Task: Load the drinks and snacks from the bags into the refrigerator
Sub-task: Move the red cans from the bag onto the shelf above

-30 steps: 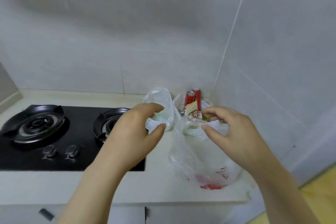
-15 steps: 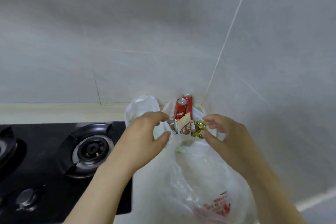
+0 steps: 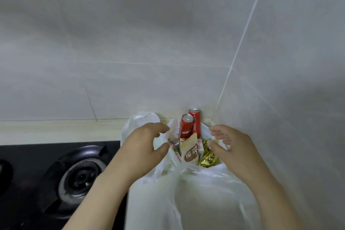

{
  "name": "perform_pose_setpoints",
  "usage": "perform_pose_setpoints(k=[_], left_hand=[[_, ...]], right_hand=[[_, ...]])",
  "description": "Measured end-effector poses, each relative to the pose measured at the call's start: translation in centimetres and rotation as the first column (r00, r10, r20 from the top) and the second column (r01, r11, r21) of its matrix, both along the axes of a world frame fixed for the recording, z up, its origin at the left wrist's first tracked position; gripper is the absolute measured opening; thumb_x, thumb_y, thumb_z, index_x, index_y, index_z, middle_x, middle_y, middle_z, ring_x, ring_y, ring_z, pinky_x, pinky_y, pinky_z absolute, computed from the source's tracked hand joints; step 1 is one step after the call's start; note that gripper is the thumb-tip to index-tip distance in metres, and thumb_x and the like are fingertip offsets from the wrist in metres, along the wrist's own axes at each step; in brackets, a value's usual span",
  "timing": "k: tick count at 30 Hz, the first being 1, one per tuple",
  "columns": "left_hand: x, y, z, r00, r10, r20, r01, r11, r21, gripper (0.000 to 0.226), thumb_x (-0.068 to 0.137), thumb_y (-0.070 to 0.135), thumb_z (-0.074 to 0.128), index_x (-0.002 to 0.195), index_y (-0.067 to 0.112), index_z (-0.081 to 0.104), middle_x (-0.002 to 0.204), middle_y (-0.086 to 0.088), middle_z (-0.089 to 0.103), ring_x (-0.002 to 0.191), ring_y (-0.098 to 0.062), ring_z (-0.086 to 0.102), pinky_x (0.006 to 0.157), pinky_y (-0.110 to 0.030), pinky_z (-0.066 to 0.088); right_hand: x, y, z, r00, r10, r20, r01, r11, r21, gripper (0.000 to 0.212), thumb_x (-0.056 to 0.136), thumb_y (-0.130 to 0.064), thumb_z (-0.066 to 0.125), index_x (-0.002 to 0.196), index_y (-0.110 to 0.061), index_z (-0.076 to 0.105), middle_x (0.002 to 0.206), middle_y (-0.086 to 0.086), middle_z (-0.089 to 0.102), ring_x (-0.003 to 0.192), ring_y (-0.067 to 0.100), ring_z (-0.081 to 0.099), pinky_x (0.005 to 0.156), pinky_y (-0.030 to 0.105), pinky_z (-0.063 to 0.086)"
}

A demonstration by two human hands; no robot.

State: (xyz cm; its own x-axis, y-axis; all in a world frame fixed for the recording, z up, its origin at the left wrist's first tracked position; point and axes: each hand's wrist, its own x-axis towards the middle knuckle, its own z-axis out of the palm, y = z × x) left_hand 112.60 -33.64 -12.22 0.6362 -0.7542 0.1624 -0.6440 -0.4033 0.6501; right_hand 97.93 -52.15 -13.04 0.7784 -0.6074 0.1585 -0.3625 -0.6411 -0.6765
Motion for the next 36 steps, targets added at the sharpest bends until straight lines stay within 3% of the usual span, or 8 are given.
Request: perform_pose_setpoints(k=[4,11,15,20,25,29,32,36], left_hand=[[1.3,-3.2,-0.6,1.000,0.001,0.010,-0.002,0.999,0.038,0.037,0.089,0.031,0.059,0.126,0.032,0.055,0.120,0.022,0.056,0.100,0.007,0.050,0.090,-0.013,0.041],[3.8,-7.9,-4.0,0.997,0.025,-0.076,-0.017,0.995,0.103,0.033,0.088,0.033,0.060,0.121,0.035,0.056,0.119,0.022,0.057,0.102,0.007,0.054,0.092,-0.017,0.045],[5.1,-9.2,-6.4,0.990,0.051,-0.129,-0.033,0.989,0.141,0.031,0.087,0.034,0.062,0.117,0.037,0.058,0.115,0.024,0.057,0.097,0.011,0.054,0.087,-0.009,0.044],[6.9,-11.5,-8.4,0.988,0.075,-0.138,-0.049,0.982,0.182,0.032,0.087,0.032,0.062,0.118,0.035,0.058,0.114,0.024,0.058,0.097,0.009,0.055,0.088,-0.011,0.045],[8.5,-14.3,-10.3,0.986,0.068,-0.151,-0.036,0.979,0.201,0.031,0.087,0.030,0.063,0.118,0.034,0.059,0.113,0.019,0.060,0.099,0.005,0.056,0.089,-0.014,0.046],[9.6,-16.3,-12.2,0.982,0.079,-0.173,-0.040,0.974,0.222,0.038,0.087,0.031,0.061,0.125,0.032,0.055,0.121,0.016,0.058,0.103,0.002,0.056,0.092,-0.020,0.047],[10.4,-17.7,-13.5,0.981,0.087,-0.176,-0.046,0.973,0.226,0.042,0.088,0.032,0.060,0.129,0.031,0.051,0.126,0.014,0.056,0.105,0.001,0.055,0.093,-0.019,0.046],[11.4,-19.5,-14.4,0.983,0.096,-0.159,-0.060,0.975,0.216,0.045,0.089,0.033,0.058,0.132,0.031,0.047,0.128,0.014,0.054,0.109,-0.001,0.052,0.091,-0.016,0.044]], right_hand=[[1.2,-3.1,-0.9,1.000,-0.003,-0.008,0.003,1.000,0.031,0.033,0.086,-0.024,0.068,0.118,-0.030,0.062,0.108,-0.017,0.065,0.100,-0.004,0.059,0.093,0.024,0.049],[4.0,-8.8,-4.2,0.997,-0.027,-0.075,0.033,0.996,0.087,0.030,0.088,-0.023,0.066,0.118,-0.028,0.062,0.110,-0.014,0.065,0.101,0.000,0.059,0.091,0.022,0.048],[5.8,-10.9,-6.5,0.992,-0.034,-0.120,0.051,0.989,0.136,0.031,0.089,-0.021,0.065,0.120,-0.025,0.062,0.115,-0.012,0.065,0.103,0.003,0.059,0.091,0.025,0.049],[8.6,-13.6,-8.7,0.985,-0.033,-0.171,0.058,0.988,0.142,0.033,0.089,-0.020,0.065,0.122,-0.024,0.061,0.118,-0.009,0.064,0.104,0.006,0.058,0.091,0.028,0.050],[10.7,-16.1,-10.4,0.983,-0.035,-0.181,0.065,0.984,0.164,0.028,0.092,-0.023,0.061,0.119,-0.025,0.060,0.106,-0.012,0.062,0.089,-0.002,0.055,0.068,0.012,0.041],[12.1,-17.6,-11.9,0.984,-0.032,-0.174,0.059,0.986,0.153,0.023,0.092,-0.023,0.060,0.115,-0.023,0.061,0.102,-0.009,0.061,0.084,-0.005,0.052,0.066,0.011,0.037],[12.9,-18.4,-13.2,0.977,-0.045,-0.210,0.082,0.982,0.168,0.032,0.093,-0.028,0.059,0.125,-0.023,0.056,0.109,-0.011,0.059,0.091,-0.001,0.052,0.075,0.014,0.040],[14.4,-19.4,-14.6,0.968,-0.073,-0.241,0.116,0.979,0.170,0.044,0.092,-0.035,0.057,0.134,-0.027,0.050,0.131,-0.010,0.056,0.117,0.012,0.052,0.096,0.037,0.048]])
